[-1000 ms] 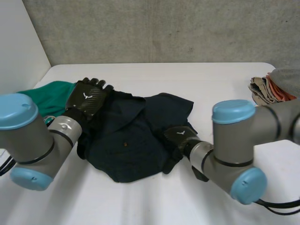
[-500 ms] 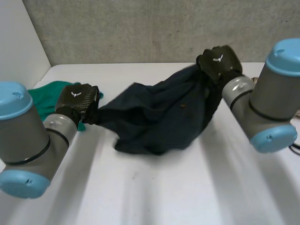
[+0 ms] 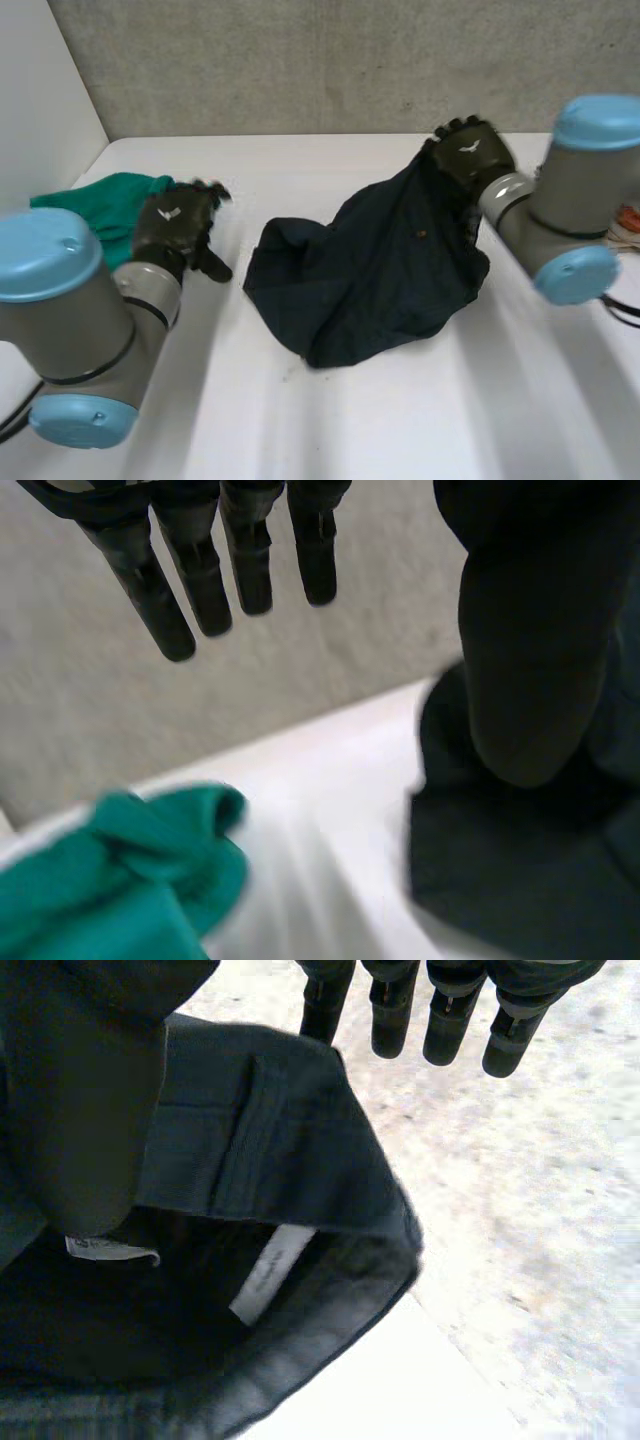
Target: Fold the laundry.
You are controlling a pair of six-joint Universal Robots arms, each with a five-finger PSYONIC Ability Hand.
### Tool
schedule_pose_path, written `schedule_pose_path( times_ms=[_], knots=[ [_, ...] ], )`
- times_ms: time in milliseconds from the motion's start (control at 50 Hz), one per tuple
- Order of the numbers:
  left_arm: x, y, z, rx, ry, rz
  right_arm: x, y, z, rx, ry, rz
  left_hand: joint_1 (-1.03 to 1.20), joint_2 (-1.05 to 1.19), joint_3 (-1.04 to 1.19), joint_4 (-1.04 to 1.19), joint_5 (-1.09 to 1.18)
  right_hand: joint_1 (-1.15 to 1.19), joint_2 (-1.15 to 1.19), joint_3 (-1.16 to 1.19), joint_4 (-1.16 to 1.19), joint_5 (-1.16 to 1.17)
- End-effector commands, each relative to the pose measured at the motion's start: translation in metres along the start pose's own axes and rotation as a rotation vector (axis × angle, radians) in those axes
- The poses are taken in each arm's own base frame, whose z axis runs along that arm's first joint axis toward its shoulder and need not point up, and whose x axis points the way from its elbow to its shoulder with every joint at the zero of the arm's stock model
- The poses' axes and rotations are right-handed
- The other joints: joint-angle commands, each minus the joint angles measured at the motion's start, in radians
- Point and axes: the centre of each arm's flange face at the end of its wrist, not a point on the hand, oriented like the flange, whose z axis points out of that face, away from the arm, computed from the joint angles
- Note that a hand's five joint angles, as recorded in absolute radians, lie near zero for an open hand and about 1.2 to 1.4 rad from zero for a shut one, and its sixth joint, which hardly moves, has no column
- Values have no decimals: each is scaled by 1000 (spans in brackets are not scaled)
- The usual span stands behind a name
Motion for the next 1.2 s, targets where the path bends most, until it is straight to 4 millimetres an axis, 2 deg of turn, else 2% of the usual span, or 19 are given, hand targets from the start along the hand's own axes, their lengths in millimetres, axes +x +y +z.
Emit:
schedule_pose_path(
  times_ms=[20, 160, 380, 560, 600, 620, 660, 680, 700, 760, 800, 840, 860, 880, 940, 980, 1020, 1160, 1200],
  knots=[
    [6, -24, -25, 77, 41, 175, 35, -24, -50, -72, 20, 15, -94, -92, -91, -80, -77, -143, -35, -36, -36, -48],
    [69, -4, -68, 78, 322, 347, 41, -13, -89, -214, -59, 46, -94, -92, -91, -80, -77, -143, -35, -36, -36, -48],
    [82, 48, -56, -16, 385, 628, 6, 22, -131, -314, -231, 38, -82, -80, -80, -68, -66, -130, -23, -24, -24, -35],
    [86, 75, -32, -26, 377, 697, -26, 62, -132, -259, -246, 42, 11, 13, 14, 25, 28, -71, 37, 35, 36, 24],
    [87, 78, -26, -15, 368, 695, -33, 78, -122, -250, -234, 36, 202, 203, 204, 215, 218, 43, 150, 149, 150, 138],
    [87, 79, -20, 5, 355, 690, -35, 85, -117, -247, -230, 35, 464, 466, 467, 478, 481, 125, 232, 231, 232, 220],
    [86, 79, -14, 25, 340, 685, -39, 96, -109, -236, -220, 26, 718, 720, 720, 732, 734, 456, 564, 562, 563, 551],
    [85, 77, -10, 50, 323, 678, -38, 98, -104, -224, -205, 18, 1039, 1040, 1041, 1053, 1055, 917, 1024, 1023, 1023, 1012],
    [85, 74, -8, 65, 314, 673, -36, 97, -102, -211, -193, 8, 1042, 1044, 1044, 1056, 1058, 1077, 1185, 1184, 1184, 1172],
    [85, 65, -3, 104, 288, 660, -25, 88, -92, -173, -130, -21, 1042, 1044, 1044, 1056, 1059, 1079, 1186, 1185, 1185, 1174],
    [84, 44, -4, 156, 260, 639, -13, 73, -88, -132, -85, -35, 1042, 1044, 1044, 1056, 1059, 1079, 1186, 1185, 1185, 1174],
    [80, 11, -7, 234, 213, 602, 16, 22, -89, 11, 13, -68, 1042, 1044, 1044, 1056, 1059, 1079, 1186, 1185, 1185, 1174],
    [75, -20, -12, 304, 167, 549, 24, 7, -93, 53, 39, -80, 1042, 1044, 1044, 1056, 1059, 1079, 1186, 1185, 1185, 1174],
    [71, -35, -15, 337, 146, 515, 43, -29, -101, 146, 97, -101, 1042, 1044, 1044, 1056, 1059, 1079, 1186, 1185, 1185, 1174],
    [59, -93, -29, 478, 81, 361, 59, -62, -111, 217, 139, -117, 1042, 1044, 1044, 1056, 1059, 1079, 1186, 1185, 1185, 1174],
    [44, -141, -43, 599, 34, 246, 80, -105, -121, 278, 171, -131, 1042, 1044, 1044, 1056, 1059, 1079, 1186, 1185, 1185, 1174],
    [31, -180, -62, 708, 7, 167, 88, -121, -125, 297, 180, -126, 1042, 1044, 1044, 1056, 1059, 1079, 1186, 1185, 1185, 1174],
    [6, -275, -114, 993, -65, 74, 127, -205, -161, 462, 258, -87, 1042, 1044, 1044, 1056, 1059, 1079, 1186, 1185, 1185, 1174],
    [4, -282, -116, 1004, -68, 74, 135, -219, -169, 494, 271, -78, 1042, 1044, 1044, 1056, 1059, 1079, 1186, 1185, 1185, 1174]
  ],
)
